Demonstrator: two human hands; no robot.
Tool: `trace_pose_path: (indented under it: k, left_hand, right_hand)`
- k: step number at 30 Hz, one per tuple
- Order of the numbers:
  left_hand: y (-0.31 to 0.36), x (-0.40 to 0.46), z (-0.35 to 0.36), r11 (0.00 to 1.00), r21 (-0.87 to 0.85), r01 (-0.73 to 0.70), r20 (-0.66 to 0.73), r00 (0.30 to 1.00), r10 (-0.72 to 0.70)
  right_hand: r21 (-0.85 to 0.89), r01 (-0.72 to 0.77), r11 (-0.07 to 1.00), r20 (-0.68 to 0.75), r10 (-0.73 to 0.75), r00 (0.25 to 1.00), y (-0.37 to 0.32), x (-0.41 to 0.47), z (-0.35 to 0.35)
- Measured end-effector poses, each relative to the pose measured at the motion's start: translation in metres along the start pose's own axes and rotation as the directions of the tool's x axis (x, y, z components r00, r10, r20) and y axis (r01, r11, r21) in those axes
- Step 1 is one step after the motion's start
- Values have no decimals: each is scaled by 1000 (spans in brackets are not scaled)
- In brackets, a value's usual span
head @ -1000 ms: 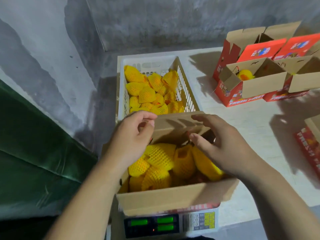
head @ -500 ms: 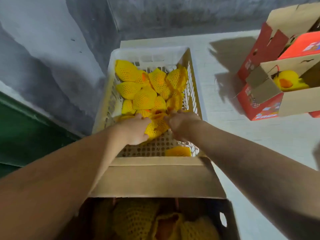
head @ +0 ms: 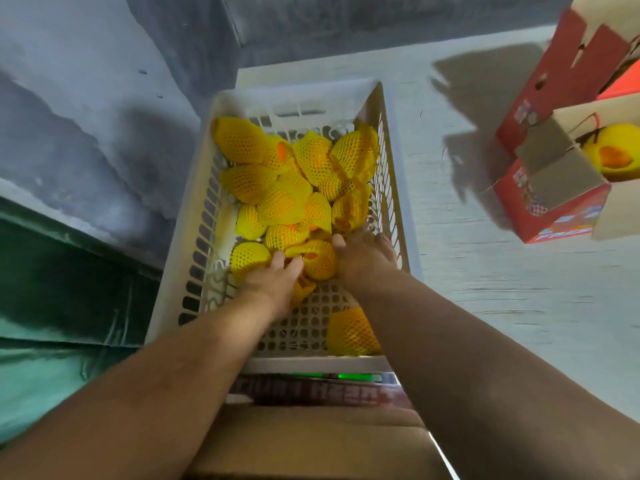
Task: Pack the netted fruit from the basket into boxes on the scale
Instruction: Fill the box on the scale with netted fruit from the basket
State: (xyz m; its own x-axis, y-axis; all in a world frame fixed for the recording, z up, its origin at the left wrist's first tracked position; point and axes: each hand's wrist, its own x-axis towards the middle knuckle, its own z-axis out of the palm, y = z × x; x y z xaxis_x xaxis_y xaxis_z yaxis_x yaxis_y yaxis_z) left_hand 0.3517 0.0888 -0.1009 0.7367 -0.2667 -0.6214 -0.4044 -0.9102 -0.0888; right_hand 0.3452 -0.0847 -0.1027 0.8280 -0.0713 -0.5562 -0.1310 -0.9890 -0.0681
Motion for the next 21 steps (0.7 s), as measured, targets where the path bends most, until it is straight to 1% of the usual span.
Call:
trace_pose_path:
  k: [3, 5, 7, 8, 10, 11, 12, 13, 14, 15, 17, 18, 19, 20, 21]
  left_hand:
    - [3, 1, -2, 994, 105, 42, -65, 997, -35]
    - [5, -2, -4, 981, 179, 76, -106, 993, -57]
    - [6, -6, -10, 980, 184, 83, -157, 986, -54]
    - [6, -9, -14, 984, 157, 81, -190, 980, -50]
    - [3, -17, -26, 997, 39, 67, -240, 969, -55]
    - [1, -21, -33, 995, -82, 47, -234, 970, -66]
    - [-1, -28, -40, 971, -238, 19, -199, 978, -68]
    - [-3, -37, -47, 921, -390, -5, -150, 987, -58]
    - [-3, -48, -52, 863, -504, -31, -127, 991, -39]
    - [-4, -58, -55, 813, -579, -61, -131, 991, -20]
    - [0, -81, -63, 731, -670, -126, -198, 980, -13]
    - [2, -93, -68, 680, -715, -160, -243, 970, -28]
    - [5, -105, -75, 582, -787, -206, -291, 955, -55]
    - [8, -121, -84, 450, -852, -267, -343, 935, -95]
    - [10, -138, -92, 304, -881, -362, -413, 903, -122]
  right_hand:
    - [3, -34, 999, 27, 34, 999, 2, -5, -1]
    - [41, -17, 999, 29, 16, 999, 3, -6, -2]
    - [82, -5, 997, 16, 3, 1000, 3, -9, -7]
    - [90, 0, 996, 31, -3, 1000, 2, -11, -10]
    - [31, 55, 998, 56, -57, 997, 0, -19, -12]
    - [-9, 88, 996, 46, -87, 995, -1, -23, -13]
    - [-27, 108, 994, 31, -107, 994, -2, -28, -14]
    - [-17, 130, 991, 12, -129, 992, -2, -35, -16]
    - [30, 157, 987, -10, -157, 988, -2, -42, -19]
    - [116, 193, 974, -29, -191, 981, -2, -49, -25]
    - [320, 273, 907, -64, -267, 962, 0, -69, -43]
    - [395, 306, 866, -102, -290, 952, 1, -81, -53]
    - [454, 332, 827, -155, -294, 943, 2, -94, -64]
    - [510, 353, 784, -214, -282, 935, 2, -110, -75]
    - [572, 373, 731, -269, -262, 927, 1, -129, -86]
